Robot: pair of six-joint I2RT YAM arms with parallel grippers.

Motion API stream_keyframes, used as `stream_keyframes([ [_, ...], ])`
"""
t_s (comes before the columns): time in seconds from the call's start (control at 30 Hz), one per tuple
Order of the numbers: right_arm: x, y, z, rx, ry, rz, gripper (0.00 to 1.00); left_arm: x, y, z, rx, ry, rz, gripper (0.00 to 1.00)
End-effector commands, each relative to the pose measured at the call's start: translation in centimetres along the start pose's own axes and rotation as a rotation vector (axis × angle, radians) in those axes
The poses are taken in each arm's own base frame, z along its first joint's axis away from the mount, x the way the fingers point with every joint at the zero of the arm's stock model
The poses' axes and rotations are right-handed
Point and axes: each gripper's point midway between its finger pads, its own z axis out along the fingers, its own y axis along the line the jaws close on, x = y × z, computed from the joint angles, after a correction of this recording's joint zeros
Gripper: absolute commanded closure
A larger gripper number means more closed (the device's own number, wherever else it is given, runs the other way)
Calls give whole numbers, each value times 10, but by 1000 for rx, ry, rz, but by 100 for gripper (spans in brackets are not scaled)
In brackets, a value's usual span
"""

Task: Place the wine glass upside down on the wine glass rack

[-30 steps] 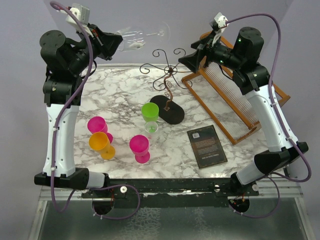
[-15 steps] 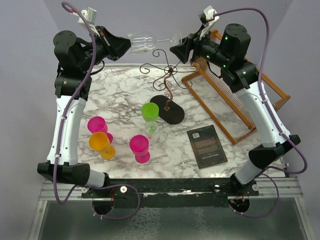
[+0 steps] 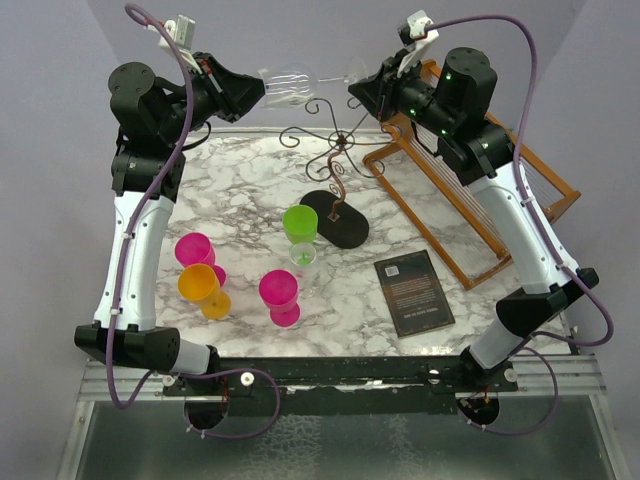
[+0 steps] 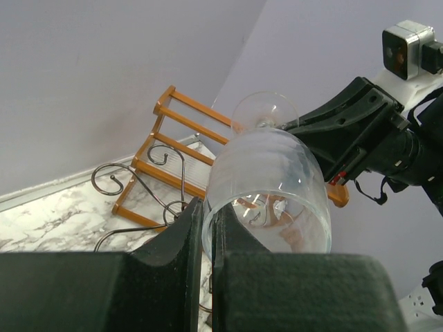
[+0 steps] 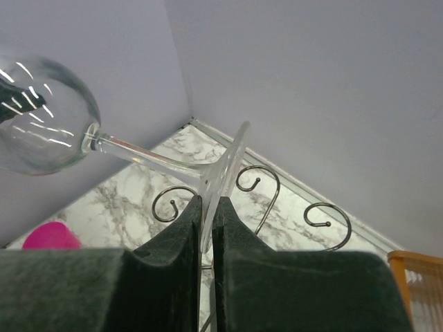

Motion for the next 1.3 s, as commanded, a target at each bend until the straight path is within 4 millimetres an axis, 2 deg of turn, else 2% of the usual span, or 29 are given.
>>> stream_keyframes([
  [0.0,-12,-18,-2,89,-34,-54,99,-10,-18,-11,30,-41,16,88],
  [0.2,-19,-40,-8,205,-46,-121,99,-2,-5,-15,-33,-29,19,46],
  [0.27,-22,-50,-10,255,-50,-152,99,0,1,-19,-75,-26,45,36],
  [0.47,-34,-92,-10,456,-69,-338,99,1,27,-37,-247,-25,185,20],
  [0.63,-42,-127,0,624,-67,-528,99,-1,42,-51,-343,-20,320,17],
  [0.87,-41,-154,24,727,-19,-764,99,1,48,-59,-373,5,418,16],
  [1.07,-13,-162,53,679,83,-960,99,6,49,-60,-360,23,445,16],
  [1.27,16,-158,72,566,152,-1071,99,6,49,-59,-352,25,464,16],
])
